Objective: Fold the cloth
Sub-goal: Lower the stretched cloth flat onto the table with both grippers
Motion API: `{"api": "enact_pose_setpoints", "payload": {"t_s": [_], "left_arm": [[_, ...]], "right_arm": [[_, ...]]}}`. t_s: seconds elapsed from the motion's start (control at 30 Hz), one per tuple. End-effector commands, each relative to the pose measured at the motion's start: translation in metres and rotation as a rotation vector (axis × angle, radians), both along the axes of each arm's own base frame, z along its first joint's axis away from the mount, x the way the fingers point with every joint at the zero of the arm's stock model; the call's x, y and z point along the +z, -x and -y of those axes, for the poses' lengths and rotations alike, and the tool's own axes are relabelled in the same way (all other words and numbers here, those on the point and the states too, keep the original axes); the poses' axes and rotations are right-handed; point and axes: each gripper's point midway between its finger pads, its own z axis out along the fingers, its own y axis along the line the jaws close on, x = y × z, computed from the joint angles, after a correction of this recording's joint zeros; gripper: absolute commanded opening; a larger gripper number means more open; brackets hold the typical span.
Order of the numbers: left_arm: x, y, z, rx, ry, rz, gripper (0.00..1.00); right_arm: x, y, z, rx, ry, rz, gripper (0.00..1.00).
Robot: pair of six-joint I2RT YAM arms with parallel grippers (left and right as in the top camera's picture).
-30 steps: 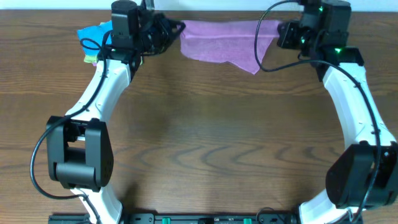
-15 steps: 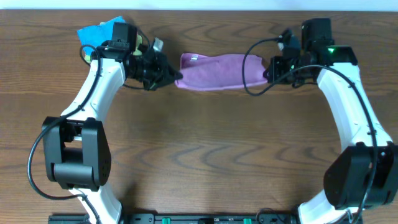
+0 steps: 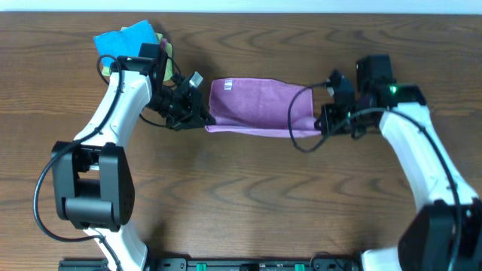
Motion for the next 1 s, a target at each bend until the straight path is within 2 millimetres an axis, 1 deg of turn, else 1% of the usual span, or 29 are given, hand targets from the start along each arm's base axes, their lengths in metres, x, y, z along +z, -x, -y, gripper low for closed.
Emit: {"api": "enact_pose_setpoints", "payload": {"t_s": [0.0, 0.07, 0.2, 0.27, 0.37, 0.5, 0.57, 0.67, 0.73, 0.8, 0.97], "left_arm": [[-0.012, 0.020, 0.001, -0.071, -0.035, -0.002, 0.06], [-0.026, 0.036, 0.006, -0.099, -0.048, -0.044, 0.06], [-0.045, 0.059, 0.012, -0.133, -0.060, -0.098, 0.06], [-0.054, 0.070, 0.011, -0.141, -0.068, -0.124, 0.06], [-0.065, 0.084, 0.009, -0.148, -0.071, -0.161, 0.06], [-0.073, 0.098, 0.007, -0.147, -0.068, -0.203, 0.06], [-0.069, 0.096, 0.011, -0.141, -0.041, -0.195, 0.06], [-0.060, 0.086, 0.018, -0.110, 0.012, -0.160, 0.06], [-0.055, 0.075, 0.019, -0.063, 0.007, -0.132, 0.06], [-0.051, 0.063, 0.020, -0.019, -0.003, -0.096, 0.06], [-0.047, 0.026, 0.013, 0.125, -0.088, 0.011, 0.06]], "right_arm": [[-0.004, 0.020, -0.001, -0.013, -0.014, -0.004, 0.02], [-0.017, 0.036, 0.000, -0.038, -0.019, -0.031, 0.01], [-0.040, 0.061, 0.002, -0.078, -0.023, -0.084, 0.02], [-0.050, 0.073, 0.003, -0.104, -0.026, -0.112, 0.02], [-0.060, 0.085, 0.004, -0.123, -0.028, -0.133, 0.02], [-0.067, 0.091, 0.008, -0.129, -0.004, -0.137, 0.01], [-0.066, 0.088, 0.009, -0.131, 0.003, -0.122, 0.01], [-0.064, 0.075, 0.008, -0.147, -0.008, -0.072, 0.01], [-0.061, 0.063, 0.008, -0.165, -0.016, -0.029, 0.01], [-0.058, 0.050, 0.012, -0.201, -0.003, 0.019, 0.01], [-0.050, 0.023, 0.020, -0.263, 0.019, 0.128, 0.02]]}}
